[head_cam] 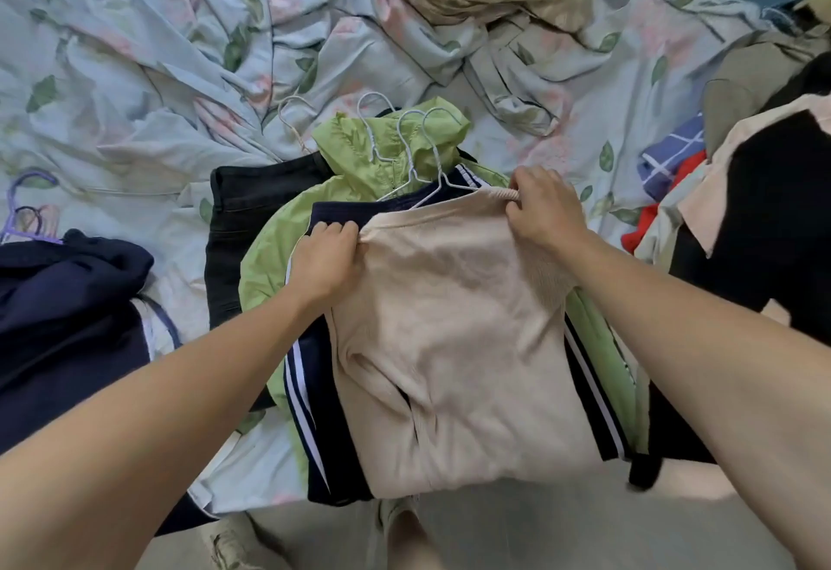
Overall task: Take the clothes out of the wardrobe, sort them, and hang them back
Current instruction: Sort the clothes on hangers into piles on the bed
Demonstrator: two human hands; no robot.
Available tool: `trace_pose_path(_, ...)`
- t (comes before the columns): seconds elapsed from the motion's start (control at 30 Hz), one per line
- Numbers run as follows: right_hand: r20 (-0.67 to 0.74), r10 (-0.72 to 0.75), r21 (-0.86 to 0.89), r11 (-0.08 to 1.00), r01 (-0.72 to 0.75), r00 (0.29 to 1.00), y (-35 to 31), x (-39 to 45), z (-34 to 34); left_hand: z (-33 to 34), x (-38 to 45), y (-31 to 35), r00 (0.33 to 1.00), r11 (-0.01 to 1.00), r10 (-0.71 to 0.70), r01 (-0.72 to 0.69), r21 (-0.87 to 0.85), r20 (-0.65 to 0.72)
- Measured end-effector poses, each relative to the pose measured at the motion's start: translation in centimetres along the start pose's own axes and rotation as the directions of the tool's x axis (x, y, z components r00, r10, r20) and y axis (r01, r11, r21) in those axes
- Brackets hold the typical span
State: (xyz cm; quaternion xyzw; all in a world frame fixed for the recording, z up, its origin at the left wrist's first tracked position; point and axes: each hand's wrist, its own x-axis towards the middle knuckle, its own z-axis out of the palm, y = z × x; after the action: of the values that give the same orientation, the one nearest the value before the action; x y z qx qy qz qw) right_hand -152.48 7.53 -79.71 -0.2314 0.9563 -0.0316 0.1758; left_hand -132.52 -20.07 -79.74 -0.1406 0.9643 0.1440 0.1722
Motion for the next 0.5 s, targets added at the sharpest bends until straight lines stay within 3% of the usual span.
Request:
trace_pose_path(0.1, 0.059, -0.016, 0.013, 1.000, 0.015, 0.998, 0.3, -0.9, -0.8, -0.7, -1.2, 0.2, 0.998, 0.996, 0.031, -0.035, -0.077, -0.058)
trace_pose_path(0.23, -0.023, -0.011, 0.104, 0.994, 0.013, 1.000, -0.1, -3.9, -3.1, -2.8, -3.5, 0.6, 0.987, 0.954, 0.058, -0.099, -0.284, -0.151)
trace_pose_path(0.5, -0.126, 0.179, 0.241, 0.960, -0.145, 0.976, -5.2, -18.6, -12.2, -12.4, -13.0, 1.8, 0.987, 0.937, 0.095, -0.133, -0.321, -0.134)
